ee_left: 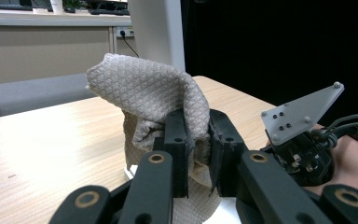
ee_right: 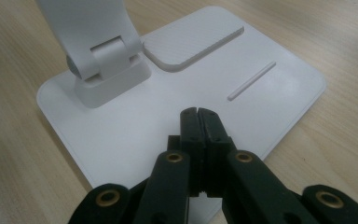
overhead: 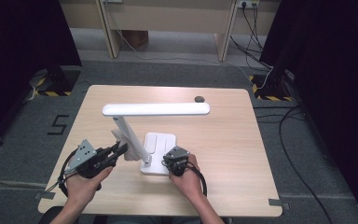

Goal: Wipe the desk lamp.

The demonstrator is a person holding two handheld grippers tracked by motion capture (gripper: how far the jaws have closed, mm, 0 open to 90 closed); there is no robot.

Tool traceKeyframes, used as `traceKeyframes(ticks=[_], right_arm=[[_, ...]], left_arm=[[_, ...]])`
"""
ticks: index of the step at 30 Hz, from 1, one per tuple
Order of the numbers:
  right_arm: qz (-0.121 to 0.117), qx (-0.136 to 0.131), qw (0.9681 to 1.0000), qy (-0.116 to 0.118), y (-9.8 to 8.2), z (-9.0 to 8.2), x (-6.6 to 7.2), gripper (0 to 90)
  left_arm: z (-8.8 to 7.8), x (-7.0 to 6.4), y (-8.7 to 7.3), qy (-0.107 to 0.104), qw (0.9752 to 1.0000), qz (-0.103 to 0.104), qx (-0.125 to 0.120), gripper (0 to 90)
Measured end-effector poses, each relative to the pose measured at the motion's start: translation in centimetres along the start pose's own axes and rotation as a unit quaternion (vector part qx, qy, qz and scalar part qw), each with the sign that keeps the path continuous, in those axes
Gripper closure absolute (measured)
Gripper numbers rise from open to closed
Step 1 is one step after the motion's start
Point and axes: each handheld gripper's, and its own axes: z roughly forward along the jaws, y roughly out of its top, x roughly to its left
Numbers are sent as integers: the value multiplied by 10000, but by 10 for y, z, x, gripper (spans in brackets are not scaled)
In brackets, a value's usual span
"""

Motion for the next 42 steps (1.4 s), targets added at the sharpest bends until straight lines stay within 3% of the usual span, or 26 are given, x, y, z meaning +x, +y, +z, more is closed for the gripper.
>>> traceKeyframes(ticks=[42], right_arm=[[-29,32,10000,-23,1,0,1,900]], left_arm=[[10,-5,-27,-80,9996,-104,252,794]])
